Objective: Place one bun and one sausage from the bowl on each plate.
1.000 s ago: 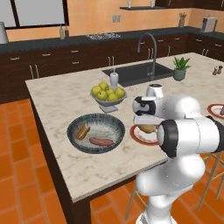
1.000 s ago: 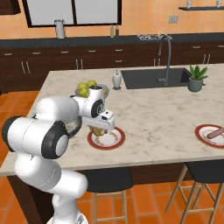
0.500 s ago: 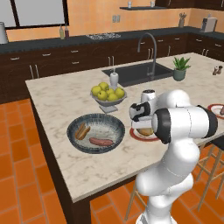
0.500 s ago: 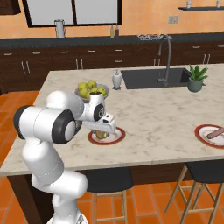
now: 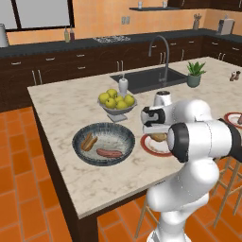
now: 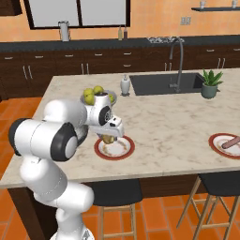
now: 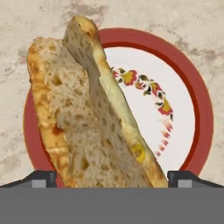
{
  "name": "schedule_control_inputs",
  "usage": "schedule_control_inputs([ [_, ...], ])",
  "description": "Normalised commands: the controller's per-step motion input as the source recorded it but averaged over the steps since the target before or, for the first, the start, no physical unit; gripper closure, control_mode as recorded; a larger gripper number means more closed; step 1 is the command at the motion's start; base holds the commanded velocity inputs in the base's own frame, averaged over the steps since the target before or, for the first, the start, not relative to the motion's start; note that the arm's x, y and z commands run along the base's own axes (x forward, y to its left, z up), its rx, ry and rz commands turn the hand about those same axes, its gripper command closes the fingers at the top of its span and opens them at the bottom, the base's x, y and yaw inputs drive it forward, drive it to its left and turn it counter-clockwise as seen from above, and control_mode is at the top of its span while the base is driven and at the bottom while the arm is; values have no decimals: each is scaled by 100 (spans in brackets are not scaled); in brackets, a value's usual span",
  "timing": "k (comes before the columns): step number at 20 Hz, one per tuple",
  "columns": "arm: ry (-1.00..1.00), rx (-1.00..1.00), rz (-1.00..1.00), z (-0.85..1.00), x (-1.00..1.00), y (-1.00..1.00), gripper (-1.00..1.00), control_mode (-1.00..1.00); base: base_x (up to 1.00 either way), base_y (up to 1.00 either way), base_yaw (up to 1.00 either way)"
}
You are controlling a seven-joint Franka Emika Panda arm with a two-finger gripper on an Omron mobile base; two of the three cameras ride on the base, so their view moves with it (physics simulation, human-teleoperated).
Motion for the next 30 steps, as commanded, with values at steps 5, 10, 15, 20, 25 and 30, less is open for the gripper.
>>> schedule_control_inputs([
  [5, 0, 2, 0, -21, -16, -31, -100, -100, 0, 0, 0],
  [10, -5, 12, 0, -12, -6, -5, -100, -100, 0, 0, 0],
  [15, -20, 8, 0, 60, -20, 0, -100, -100, 0, 0, 0],
  [20, -11, -3, 10, 96, -40, 66, -100, -100, 0, 0, 0],
  [25, 0, -13, 26, 88, -30, 100, -100, -100, 0, 0, 0],
  [30, 6, -18, 38, 22, -24, 100, -100, -100, 0, 0, 0],
])
